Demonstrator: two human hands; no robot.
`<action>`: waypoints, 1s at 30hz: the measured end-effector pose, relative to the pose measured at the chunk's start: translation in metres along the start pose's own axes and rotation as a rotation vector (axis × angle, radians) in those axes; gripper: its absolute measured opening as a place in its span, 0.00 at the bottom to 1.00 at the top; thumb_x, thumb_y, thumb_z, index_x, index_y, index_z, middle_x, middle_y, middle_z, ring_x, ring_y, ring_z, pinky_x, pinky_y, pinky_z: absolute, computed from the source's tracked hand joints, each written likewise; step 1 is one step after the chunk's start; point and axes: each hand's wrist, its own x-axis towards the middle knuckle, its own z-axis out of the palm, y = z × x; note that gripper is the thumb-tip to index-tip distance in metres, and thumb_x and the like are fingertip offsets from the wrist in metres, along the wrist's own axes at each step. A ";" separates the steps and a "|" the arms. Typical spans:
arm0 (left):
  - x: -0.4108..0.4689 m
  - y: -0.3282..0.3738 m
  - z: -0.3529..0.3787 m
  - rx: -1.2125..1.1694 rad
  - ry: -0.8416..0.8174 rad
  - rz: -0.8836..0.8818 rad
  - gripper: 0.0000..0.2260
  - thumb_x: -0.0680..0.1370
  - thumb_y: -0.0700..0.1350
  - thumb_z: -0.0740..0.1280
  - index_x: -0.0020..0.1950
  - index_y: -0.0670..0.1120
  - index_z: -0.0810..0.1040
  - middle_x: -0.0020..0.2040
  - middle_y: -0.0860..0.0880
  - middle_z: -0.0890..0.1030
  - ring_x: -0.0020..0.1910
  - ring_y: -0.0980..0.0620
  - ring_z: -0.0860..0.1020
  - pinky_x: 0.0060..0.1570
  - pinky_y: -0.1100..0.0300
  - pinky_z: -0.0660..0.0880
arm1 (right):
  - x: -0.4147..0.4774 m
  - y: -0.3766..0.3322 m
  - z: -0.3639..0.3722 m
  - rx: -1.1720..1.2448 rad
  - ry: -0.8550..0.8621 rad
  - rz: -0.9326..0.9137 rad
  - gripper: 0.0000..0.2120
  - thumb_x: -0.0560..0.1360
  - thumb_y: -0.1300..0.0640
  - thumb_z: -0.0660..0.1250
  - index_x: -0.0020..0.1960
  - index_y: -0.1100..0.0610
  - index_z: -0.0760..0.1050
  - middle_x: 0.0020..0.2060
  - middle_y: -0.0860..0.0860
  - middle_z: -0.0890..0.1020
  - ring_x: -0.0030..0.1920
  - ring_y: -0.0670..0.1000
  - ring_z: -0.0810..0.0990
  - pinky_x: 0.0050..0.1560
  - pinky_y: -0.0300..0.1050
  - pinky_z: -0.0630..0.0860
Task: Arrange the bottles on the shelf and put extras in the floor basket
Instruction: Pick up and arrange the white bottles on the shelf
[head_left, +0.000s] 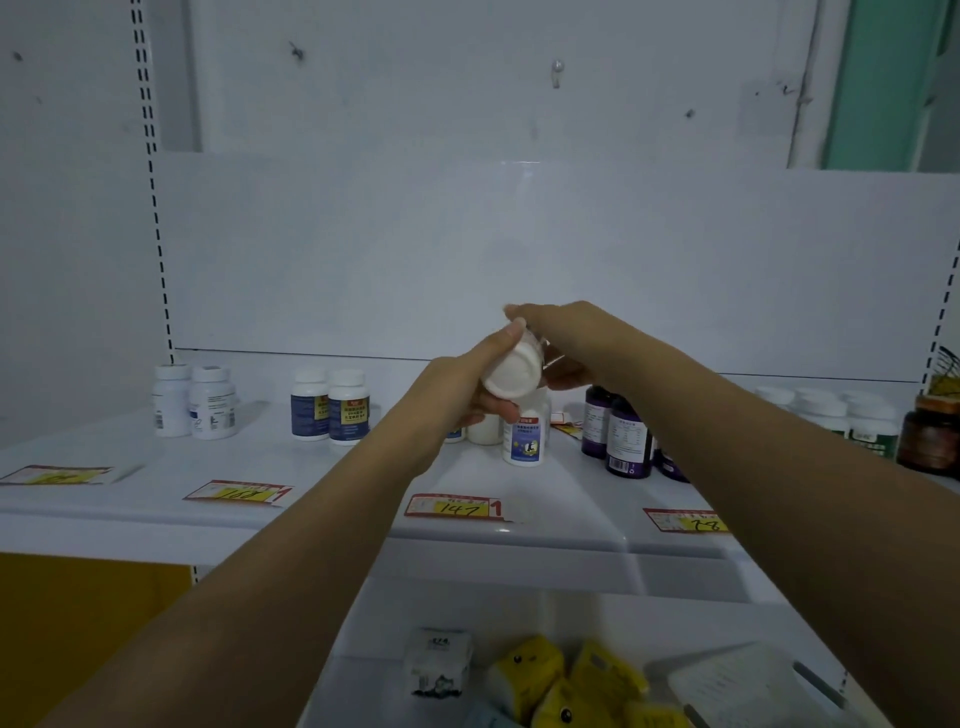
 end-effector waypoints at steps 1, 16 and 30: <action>0.000 0.000 0.001 0.013 -0.002 -0.011 0.29 0.72 0.67 0.61 0.55 0.43 0.80 0.37 0.42 0.83 0.47 0.48 0.81 0.60 0.52 0.72 | 0.000 0.001 0.000 -0.009 -0.003 0.024 0.18 0.75 0.41 0.65 0.45 0.57 0.76 0.35 0.54 0.82 0.29 0.49 0.81 0.36 0.41 0.78; -0.012 -0.024 -0.009 0.701 0.184 0.103 0.29 0.76 0.58 0.64 0.73 0.50 0.60 0.69 0.47 0.72 0.64 0.46 0.73 0.60 0.50 0.71 | 0.000 -0.014 0.022 -0.064 0.124 -0.429 0.15 0.76 0.53 0.67 0.61 0.52 0.71 0.55 0.53 0.75 0.51 0.52 0.75 0.38 0.36 0.72; -0.005 -0.072 -0.043 1.102 0.034 -0.128 0.25 0.78 0.64 0.53 0.71 0.54 0.68 0.68 0.49 0.73 0.66 0.48 0.70 0.66 0.51 0.67 | 0.040 0.025 0.062 -0.352 0.109 -0.391 0.12 0.76 0.52 0.67 0.58 0.52 0.71 0.55 0.56 0.76 0.53 0.56 0.75 0.56 0.56 0.76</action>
